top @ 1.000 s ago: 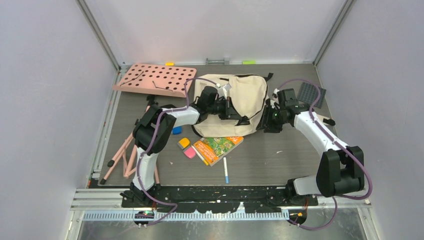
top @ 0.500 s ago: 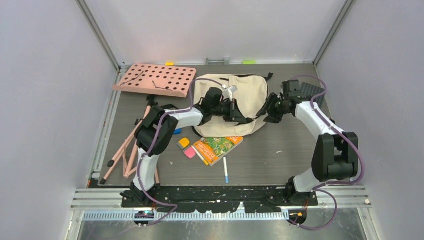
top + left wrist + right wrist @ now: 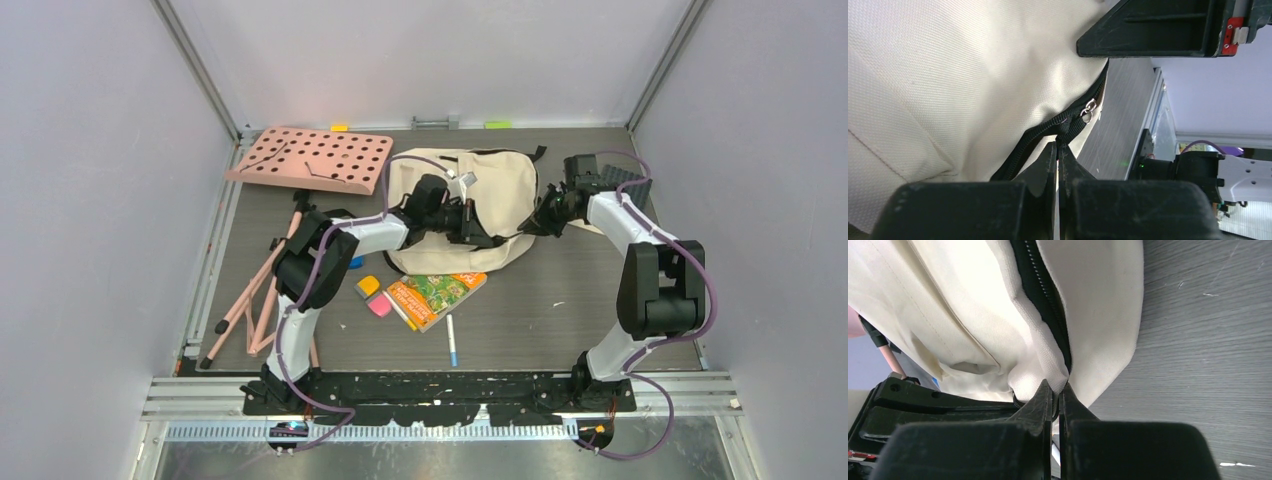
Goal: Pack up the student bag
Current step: Zip the student bag at the center of the board.
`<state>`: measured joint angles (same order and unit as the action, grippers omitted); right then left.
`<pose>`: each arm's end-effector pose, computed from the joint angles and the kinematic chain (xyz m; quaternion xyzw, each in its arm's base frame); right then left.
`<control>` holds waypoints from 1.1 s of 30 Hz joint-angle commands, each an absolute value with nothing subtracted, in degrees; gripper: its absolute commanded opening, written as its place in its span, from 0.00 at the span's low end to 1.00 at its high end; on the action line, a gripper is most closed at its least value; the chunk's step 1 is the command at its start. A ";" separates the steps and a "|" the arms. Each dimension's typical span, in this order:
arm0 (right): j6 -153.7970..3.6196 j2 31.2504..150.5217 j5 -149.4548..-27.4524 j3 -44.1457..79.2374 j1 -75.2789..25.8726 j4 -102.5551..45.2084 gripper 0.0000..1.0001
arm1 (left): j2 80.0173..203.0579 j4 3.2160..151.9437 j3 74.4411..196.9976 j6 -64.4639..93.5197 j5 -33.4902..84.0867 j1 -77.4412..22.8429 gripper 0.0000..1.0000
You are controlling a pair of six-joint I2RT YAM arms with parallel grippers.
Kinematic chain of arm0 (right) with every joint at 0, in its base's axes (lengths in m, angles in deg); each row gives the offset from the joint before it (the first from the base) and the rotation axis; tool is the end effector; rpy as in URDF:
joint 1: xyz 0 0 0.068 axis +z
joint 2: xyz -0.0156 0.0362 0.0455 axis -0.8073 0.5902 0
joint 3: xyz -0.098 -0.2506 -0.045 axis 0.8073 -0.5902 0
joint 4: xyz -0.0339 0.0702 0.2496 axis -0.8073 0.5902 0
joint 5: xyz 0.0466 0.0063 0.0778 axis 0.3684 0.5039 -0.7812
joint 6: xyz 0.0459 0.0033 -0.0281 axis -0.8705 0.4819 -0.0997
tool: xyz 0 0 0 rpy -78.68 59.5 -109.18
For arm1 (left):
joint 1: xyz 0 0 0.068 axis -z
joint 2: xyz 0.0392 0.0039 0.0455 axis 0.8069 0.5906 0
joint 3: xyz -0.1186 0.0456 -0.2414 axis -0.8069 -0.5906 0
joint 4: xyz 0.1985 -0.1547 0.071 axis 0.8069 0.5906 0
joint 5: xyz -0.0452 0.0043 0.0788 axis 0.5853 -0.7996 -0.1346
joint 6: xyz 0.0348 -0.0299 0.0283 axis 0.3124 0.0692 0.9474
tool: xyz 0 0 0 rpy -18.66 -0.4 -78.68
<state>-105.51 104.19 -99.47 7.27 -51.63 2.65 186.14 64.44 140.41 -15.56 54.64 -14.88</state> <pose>0.3351 0.0244 0.2161 0.2487 0.9232 0.2313 0.1801 0.3460 -0.3073 0.1705 0.1467 0.8148 -0.5263 0.1938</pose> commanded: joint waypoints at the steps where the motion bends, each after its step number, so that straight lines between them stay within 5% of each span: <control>1: -106.30 102.09 -97.29 7.41 -54.75 1.10 0.01 | 184.38 69.80 142.61 -9.99 51.38 -15.39 0.00; 24: -106.14 101.45 -102.64 8.18 -62.00 -0.56 0.01 | 177.58 69.17 132.24 -8.09 51.53 -19.62 0.00; 31: -104.42 101.12 -103.67 8.52 -62.00 0.45 0.22 | 179.06 67.75 137.98 -9.87 53.86 -18.84 0.00; 33: -104.20 100.98 -103.55 8.06 -62.00 0.70 0.25 | 179.94 66.69 140.05 -9.93 54.56 -18.54 0.10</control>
